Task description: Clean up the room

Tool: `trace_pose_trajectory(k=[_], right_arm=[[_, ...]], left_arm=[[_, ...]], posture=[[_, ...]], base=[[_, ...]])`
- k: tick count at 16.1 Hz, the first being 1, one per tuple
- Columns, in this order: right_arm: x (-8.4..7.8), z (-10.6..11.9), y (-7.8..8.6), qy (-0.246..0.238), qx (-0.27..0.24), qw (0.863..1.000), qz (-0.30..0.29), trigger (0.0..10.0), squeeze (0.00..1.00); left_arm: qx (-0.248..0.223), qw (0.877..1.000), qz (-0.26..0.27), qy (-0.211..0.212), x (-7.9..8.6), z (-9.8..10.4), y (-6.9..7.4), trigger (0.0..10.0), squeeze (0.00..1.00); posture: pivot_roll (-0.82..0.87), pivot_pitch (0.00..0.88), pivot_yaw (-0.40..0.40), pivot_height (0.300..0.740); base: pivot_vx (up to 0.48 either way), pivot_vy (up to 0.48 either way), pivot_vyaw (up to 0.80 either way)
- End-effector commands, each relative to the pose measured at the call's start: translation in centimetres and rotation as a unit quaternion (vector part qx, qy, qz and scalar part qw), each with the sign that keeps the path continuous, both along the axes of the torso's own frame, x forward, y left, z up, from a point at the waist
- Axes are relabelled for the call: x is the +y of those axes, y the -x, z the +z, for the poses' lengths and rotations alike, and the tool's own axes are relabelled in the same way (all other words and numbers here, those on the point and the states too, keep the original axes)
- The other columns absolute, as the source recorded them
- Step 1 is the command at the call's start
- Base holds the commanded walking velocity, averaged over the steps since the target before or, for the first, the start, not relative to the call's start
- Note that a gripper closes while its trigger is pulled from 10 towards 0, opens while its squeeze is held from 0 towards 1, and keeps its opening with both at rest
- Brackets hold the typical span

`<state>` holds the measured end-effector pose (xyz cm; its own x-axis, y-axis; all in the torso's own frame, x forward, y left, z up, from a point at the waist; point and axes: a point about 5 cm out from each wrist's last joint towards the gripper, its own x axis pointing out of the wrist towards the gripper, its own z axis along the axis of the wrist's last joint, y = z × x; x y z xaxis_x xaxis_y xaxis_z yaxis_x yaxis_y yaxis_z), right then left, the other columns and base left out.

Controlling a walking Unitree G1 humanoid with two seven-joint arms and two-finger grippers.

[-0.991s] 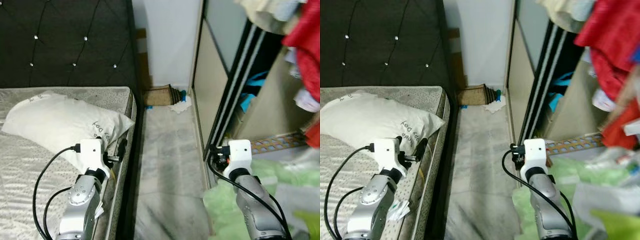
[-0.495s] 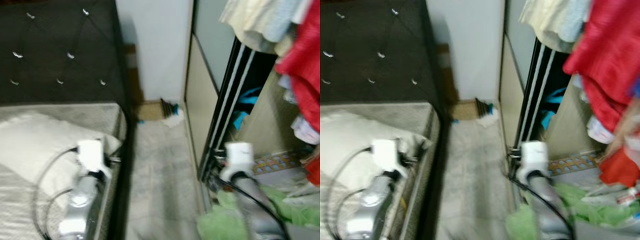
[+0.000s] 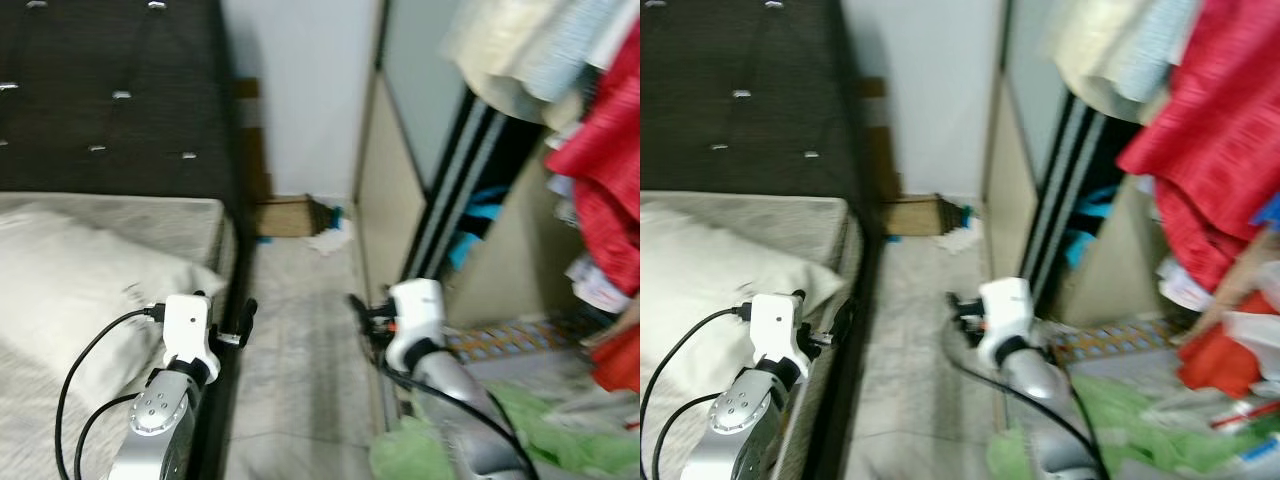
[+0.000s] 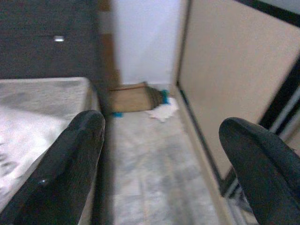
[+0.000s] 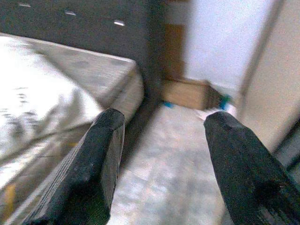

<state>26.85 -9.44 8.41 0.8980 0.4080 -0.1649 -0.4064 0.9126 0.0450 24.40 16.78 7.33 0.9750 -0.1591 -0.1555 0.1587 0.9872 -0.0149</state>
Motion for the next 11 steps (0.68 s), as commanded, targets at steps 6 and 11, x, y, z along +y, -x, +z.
trace_pose_trajectory(k=[6,11], right_arm=[[-1.6,0.1,-1.5,-0.081,0.004,0.994,-0.078,10.0,0.00],[-3.0,-0.3,-1.6,-0.059,-0.007,0.986,-0.157,10.0,0.00]], left_arm=[[0.011,0.999,0.022,-0.022,1.3,0.0,0.8,10.0,0.00],[0.081,0.996,-0.031,0.026,-0.8,-1.9,-0.2,10.0,0.00]], posture=[[-0.07,0.000,0.054,0.740],[-0.13,0.000,0.050,0.740]], base=[[0.000,0.000,0.00],[0.000,0.000,0.00]])
